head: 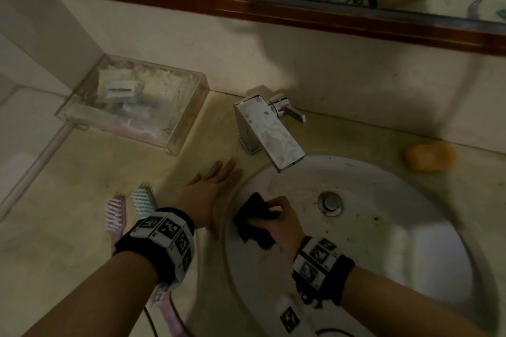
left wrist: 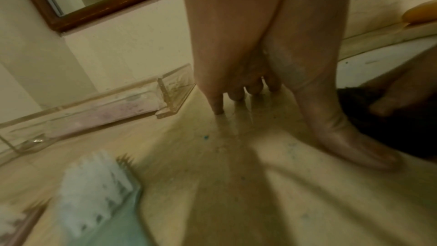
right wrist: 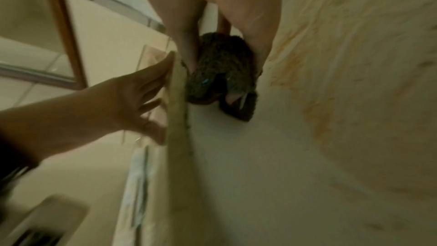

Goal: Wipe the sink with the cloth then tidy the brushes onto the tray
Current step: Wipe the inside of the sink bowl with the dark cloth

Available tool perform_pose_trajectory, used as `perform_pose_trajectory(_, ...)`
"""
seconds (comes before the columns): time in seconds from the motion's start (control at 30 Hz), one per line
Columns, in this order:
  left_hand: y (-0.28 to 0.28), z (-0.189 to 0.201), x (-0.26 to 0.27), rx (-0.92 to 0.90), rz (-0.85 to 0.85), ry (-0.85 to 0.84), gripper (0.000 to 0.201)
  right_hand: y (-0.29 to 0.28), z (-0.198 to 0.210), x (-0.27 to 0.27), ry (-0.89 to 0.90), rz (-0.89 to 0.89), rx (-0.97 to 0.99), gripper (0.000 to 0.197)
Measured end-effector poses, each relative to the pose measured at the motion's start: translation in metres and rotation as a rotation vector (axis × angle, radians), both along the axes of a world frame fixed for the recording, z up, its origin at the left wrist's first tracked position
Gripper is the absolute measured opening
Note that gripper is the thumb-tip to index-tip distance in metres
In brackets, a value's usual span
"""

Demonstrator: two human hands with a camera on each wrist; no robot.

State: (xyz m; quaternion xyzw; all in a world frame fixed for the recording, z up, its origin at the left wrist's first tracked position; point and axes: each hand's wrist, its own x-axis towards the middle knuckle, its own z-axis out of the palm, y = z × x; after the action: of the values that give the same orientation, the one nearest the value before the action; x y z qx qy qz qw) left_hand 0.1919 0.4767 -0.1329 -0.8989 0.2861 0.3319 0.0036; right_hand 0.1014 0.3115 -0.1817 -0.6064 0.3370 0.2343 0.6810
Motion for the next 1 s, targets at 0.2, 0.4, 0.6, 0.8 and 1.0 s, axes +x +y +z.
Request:
perform_pose_trajectory(0.2,-0.001,0.003,0.000,-0.022,0.008,0.024,0.140,-0.049,-0.016,0.021,-0.002,-0.561,-0.270,0.039)
perform_pose_trajectory(0.4,-0.002,0.004,-0.001,-0.008,0.011,0.009,0.139,-0.030,-0.011,0.050,-0.026,-0.427,-0.260,0.032)
perform_pose_trajectory(0.6,-0.003,0.005,-0.001,-0.009,0.020,0.011,0.135,0.007,-0.016,0.025,-0.250,0.152,-0.396,0.036)
perform_pose_trajectory(0.8,-0.001,0.002,0.000,-0.004,0.006,0.021,0.138,-0.040,-0.017,0.014,-0.219,0.131,-0.303,0.036)
perform_pose_trajectory(1.0,-0.005,0.007,-0.001,-0.018,0.026,0.030,0.130,-0.031,-0.015,0.042,-0.165,-0.075,-0.360,0.045)
